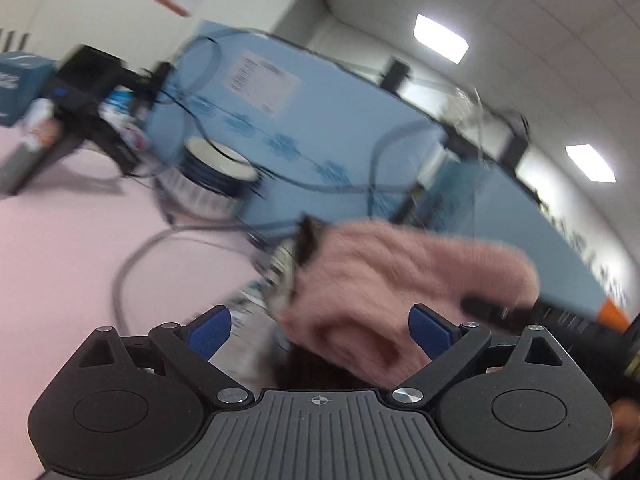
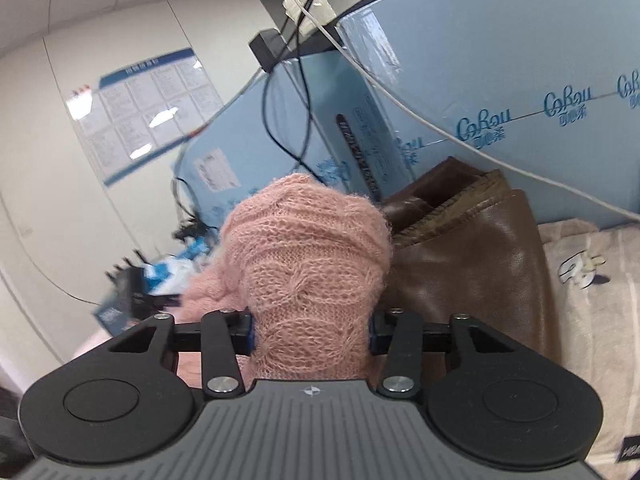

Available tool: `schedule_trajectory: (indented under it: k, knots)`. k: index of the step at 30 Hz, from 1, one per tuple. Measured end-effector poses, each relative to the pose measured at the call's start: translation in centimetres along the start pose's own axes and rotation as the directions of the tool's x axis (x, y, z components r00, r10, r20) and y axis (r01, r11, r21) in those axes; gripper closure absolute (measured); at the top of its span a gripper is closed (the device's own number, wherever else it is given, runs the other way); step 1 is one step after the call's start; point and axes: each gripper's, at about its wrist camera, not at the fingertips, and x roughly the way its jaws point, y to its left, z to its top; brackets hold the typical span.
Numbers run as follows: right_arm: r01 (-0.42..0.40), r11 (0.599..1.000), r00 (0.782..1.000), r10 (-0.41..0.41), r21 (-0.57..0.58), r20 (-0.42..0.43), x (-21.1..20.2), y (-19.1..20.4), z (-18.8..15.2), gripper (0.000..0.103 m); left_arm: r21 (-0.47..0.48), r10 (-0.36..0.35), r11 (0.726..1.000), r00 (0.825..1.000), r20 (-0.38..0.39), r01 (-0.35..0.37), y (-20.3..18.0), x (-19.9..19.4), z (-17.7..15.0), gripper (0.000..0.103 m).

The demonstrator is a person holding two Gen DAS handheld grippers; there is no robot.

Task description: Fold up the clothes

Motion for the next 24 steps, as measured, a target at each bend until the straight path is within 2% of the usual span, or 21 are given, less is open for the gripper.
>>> schedule_trajectory:
  k: [1, 2, 3, 5, 6, 7, 12, 15, 18, 20, 22, 24]
  knots:
    - [-0.030, 0.999, 1.000, 0.030, 0.022, -0.003, -0.5, 0.1, 0.2, 0.064, 0.014, 0.002, 1.000, 1.000, -0.028, -0.002, -0.6, 0.9, -0.1, 0.007]
    - [-0.060, 0.997, 0.998, 0.060, 0.044, -0.004, -1.0, 0.1, 0.3, 0.064, 0.014, 0.009, 1.000, 0.999, -0.041, -0.008, -1.1, 1.6, -0.5, 0.015]
    - [-0.084, 0.995, 0.996, 0.084, 0.062, -0.003, -1.6, 0.2, 0.4, 0.065, 0.005, -0.019, 1.000, 0.999, -0.034, 0.019, -1.3, 1.6, -0.8, 0.036]
    - [-0.132, 0.986, 0.991, 0.132, 0.098, 0.008, -2.9, 0.1, 0.3, 0.066, -0.015, -0.069, 0.997, 0.998, -0.009, 0.069, -1.8, 1.2, -1.0, 0.067]
    - [-0.154, 0.981, 0.988, 0.153, 0.117, 0.016, -3.6, 0.1, 0.3, 0.066, -0.007, -0.082, 0.997, 0.996, 0.022, 0.082, -2.4, 0.4, -1.2, 0.075]
    - [-0.177, 0.974, 0.984, 0.176, 0.138, 0.021, -4.3, 0.0, 0.3, 0.066, 0.003, -0.094, 0.996, 0.994, 0.053, 0.094, -3.0, -0.4, -1.3, 0.079]
    - [-0.303, 0.935, 0.953, 0.291, 0.185, 0.090, -9.8, 0.0, 1.2, 0.066, 0.061, -0.185, 0.982, 0.965, 0.188, 0.177, -6.7, -4.8, -2.1, 0.081]
    - [-0.309, 0.927, 0.950, 0.291, 0.212, 0.113, -13.9, -1.0, 1.7, 0.066, 0.090, -0.256, 0.966, 0.945, 0.204, 0.243, -9.4, -6.3, -3.1, 0.081]
    - [-0.260, 0.925, 0.965, 0.239, 0.278, 0.108, -18.0, -3.1, 2.0, 0.066, 0.105, -0.330, 0.943, 0.925, 0.190, 0.315, -12.3, -7.2, -4.3, 0.081]
    - [-0.207, 0.920, 0.978, 0.185, 0.332, 0.098, -20.6, -5.1, 2.0, 0.066, 0.107, -0.376, 0.925, 0.916, 0.138, 0.364, -14.2, -6.6, -5.5, 0.080]
    - [-0.120, 0.921, 0.992, 0.102, 0.370, 0.067, -23.2, -7.0, 1.8, 0.066, 0.106, -0.420, 0.906, 0.904, 0.084, 0.411, -16.1, -6.0, -6.7, 0.080]
    - [-0.017, 0.923, 1.000, 0.011, 0.385, 0.019, -25.4, -8.9, 1.7, 0.065, 0.102, -0.449, 0.889, 0.893, -0.001, 0.447, -18.0, -4.6, -8.4, 0.080]
